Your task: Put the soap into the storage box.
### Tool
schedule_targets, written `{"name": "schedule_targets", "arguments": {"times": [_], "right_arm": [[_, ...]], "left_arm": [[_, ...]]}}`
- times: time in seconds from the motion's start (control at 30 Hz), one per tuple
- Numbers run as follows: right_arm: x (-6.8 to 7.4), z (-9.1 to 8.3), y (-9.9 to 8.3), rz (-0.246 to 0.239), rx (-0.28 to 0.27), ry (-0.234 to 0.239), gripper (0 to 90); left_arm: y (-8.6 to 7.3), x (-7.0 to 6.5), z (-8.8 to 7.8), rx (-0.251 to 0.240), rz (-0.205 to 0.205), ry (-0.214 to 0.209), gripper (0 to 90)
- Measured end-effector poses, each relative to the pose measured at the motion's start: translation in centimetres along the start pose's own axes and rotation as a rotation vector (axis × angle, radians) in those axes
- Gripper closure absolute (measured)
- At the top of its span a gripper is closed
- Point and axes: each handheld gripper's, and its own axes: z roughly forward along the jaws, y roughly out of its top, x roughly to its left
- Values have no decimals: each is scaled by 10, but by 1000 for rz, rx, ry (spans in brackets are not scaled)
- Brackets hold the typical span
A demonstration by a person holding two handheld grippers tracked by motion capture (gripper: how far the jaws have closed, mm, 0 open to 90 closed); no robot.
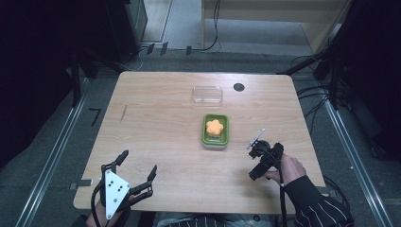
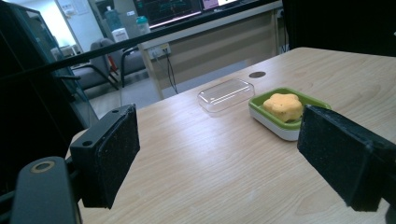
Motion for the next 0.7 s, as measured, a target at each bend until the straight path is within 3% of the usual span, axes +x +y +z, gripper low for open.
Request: {"name": "schedule_targets", "arguments": {"times": [0.37,0.7], "right_arm": [[11,6,-24,8,-3,24,31],[12,8,-38,22,-4,28,32]], "left_arm": [[0,0,0,2,1,0,130],[1,-1,1,2,2,0,130]]}}
